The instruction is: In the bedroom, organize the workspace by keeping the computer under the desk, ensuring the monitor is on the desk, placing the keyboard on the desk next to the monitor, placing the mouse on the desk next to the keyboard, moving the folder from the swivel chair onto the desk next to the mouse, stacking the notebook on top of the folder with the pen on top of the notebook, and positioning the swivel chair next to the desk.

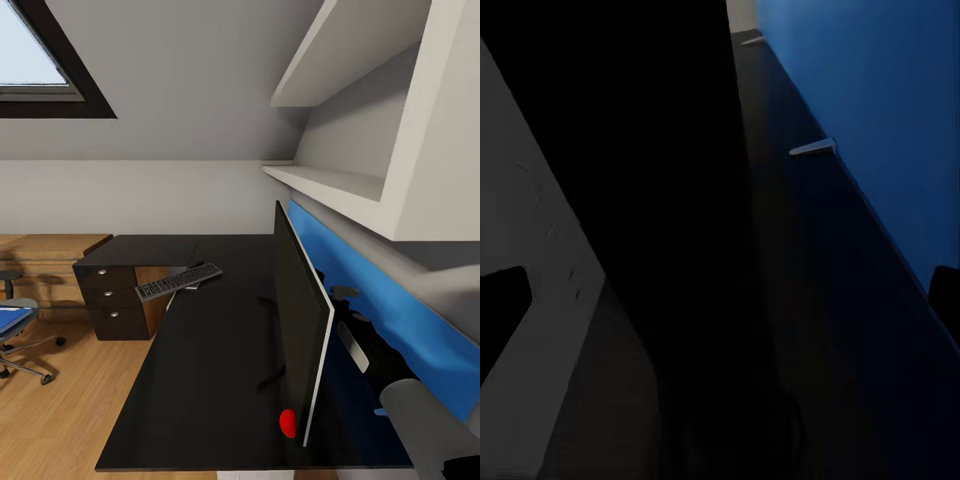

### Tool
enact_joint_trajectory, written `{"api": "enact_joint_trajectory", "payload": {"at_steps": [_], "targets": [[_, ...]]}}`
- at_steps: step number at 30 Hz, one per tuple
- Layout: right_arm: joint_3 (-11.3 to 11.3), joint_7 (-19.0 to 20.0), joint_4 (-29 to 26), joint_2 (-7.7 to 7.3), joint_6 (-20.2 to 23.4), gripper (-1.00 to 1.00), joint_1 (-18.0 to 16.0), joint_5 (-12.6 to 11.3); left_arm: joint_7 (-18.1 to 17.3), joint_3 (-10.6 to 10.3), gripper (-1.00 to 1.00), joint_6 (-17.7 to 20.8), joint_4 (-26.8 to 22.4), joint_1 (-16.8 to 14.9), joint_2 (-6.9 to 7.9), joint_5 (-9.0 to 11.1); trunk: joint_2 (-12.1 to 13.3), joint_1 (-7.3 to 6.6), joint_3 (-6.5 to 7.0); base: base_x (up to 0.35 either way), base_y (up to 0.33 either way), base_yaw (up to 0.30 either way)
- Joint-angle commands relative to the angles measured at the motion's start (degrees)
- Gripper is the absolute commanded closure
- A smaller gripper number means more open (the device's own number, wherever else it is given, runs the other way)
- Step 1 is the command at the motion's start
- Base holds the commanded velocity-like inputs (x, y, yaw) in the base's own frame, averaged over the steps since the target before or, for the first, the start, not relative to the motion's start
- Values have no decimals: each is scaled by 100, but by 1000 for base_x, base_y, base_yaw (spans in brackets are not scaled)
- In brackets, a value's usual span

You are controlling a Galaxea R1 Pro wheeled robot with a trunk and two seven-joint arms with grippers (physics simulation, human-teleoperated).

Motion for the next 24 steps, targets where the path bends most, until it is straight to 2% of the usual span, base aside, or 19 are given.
{"api": "enact_joint_trajectory", "payload": {"at_steps": [1, 13, 24], "targets": [[31, -49, -11, -7, 18, -100, -5, -56, 35, 7, -100, 33, -21, 4, -1, 46, -4, 0, -6, -7, 0, 0], [24, -39, -49, -15, 20, -100, -3, -62, 37, 7, -100, 33, -17, 4, -1, 47, -4, 0, -6, -49, 0, 0], [22, -44, -63, -16, 9, -100, -3, -62, 25, 2, -100, 33, -16, 4, -1, 55, -4, 0, -6, -290, 0, 0]]}}
